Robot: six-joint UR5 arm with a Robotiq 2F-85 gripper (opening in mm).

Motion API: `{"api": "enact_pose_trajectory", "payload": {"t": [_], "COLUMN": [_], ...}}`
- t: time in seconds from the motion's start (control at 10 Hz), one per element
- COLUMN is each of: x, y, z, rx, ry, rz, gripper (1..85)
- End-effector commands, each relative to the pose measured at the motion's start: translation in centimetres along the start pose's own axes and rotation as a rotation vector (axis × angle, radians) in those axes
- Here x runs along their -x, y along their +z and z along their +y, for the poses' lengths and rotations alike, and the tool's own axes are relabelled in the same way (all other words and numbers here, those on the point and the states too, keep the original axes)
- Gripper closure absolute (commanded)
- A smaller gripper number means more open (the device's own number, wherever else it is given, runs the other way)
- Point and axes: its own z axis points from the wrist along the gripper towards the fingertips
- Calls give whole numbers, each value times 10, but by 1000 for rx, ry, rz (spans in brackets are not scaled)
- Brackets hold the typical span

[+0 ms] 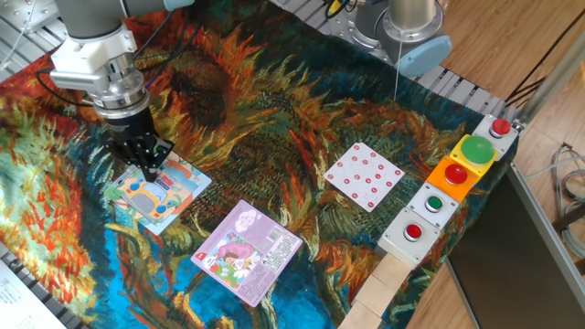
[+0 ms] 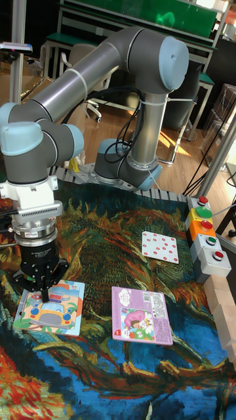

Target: Assemble one piece of a puzzle

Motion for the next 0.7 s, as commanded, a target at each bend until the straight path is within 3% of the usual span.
{"api": "enact_pose_trajectory", "payload": {"t": [0.0, 0.6], "x": [0, -3], "y": [-3, -3], "z": [1, -1], "rx": [5, 5], "ry": [4, -1], "rz": [-6, -6], "gripper": [843, 843]}}
